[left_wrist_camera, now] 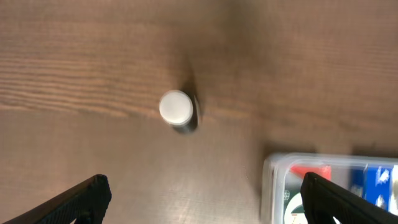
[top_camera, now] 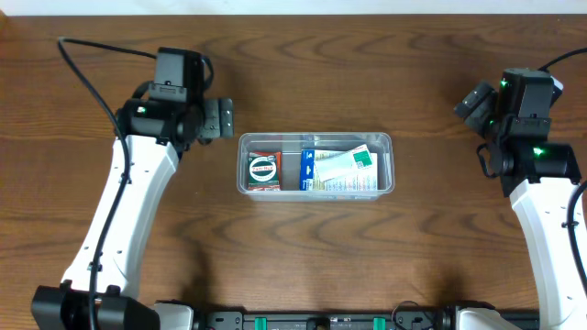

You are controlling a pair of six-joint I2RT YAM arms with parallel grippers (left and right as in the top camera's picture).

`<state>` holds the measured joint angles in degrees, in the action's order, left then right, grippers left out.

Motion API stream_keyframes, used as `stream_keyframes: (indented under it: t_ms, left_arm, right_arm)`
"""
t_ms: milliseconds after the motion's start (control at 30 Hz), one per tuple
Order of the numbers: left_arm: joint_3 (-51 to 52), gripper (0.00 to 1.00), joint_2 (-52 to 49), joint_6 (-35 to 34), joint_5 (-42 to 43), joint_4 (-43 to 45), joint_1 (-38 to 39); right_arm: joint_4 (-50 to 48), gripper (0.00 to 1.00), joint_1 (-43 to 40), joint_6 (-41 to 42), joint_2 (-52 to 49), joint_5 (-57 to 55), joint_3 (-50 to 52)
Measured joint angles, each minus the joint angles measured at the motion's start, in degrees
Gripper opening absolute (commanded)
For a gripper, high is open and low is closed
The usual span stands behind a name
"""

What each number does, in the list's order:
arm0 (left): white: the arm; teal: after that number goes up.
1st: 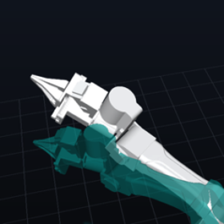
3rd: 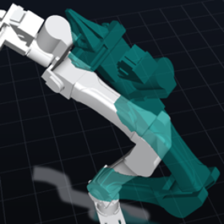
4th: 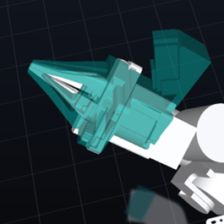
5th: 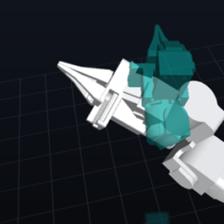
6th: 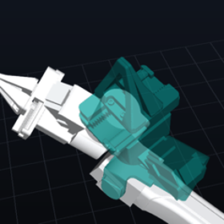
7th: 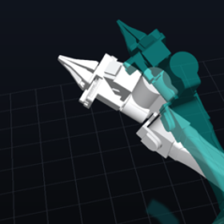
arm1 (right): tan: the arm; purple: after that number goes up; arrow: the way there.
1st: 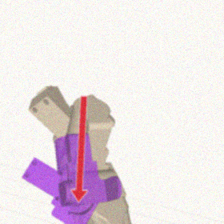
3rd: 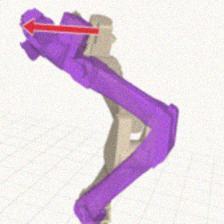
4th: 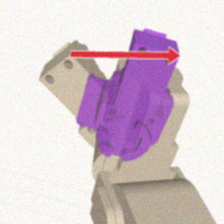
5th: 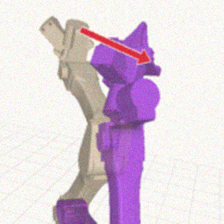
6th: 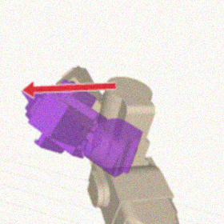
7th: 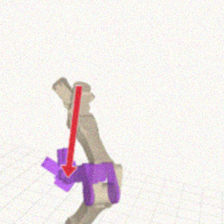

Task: Pack container
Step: 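Withdraw the left gripper and move it to the dark bottle, then grasp the dark bottle by its white cap with the left gripper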

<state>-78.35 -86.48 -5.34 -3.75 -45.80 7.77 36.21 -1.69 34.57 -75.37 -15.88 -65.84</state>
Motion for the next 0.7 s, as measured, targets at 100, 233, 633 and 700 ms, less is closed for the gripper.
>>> stream_keyframes:
  t_ms: [100,233,633,700]
  left_arm:
    - [-0.02,0.99,-0.13,-1.86,1.07,2.67,-1.73]
    - [-0.94,0.99,-1.46,-3.89,2.01,1.88,-3.82]
    - [-13.70,0.99,-15.69,-5.22,2.29,-2.84,-6.97]
    - [-13.75,0.99,-17.79,-5.25,2.32,-3.34,-6.95]
  right_arm:
    - [0.00,0.99,0.00,0.00,0.00,-0.02,0.00]
    - [0.00,0.99,0.00,0.00,0.00,-0.02,0.00]
    - [0.00,0.99,0.00,0.00,0.00,-0.02,0.00]
    - [0.00,0.99,0.00,0.00,0.00,-0.02,0.00]
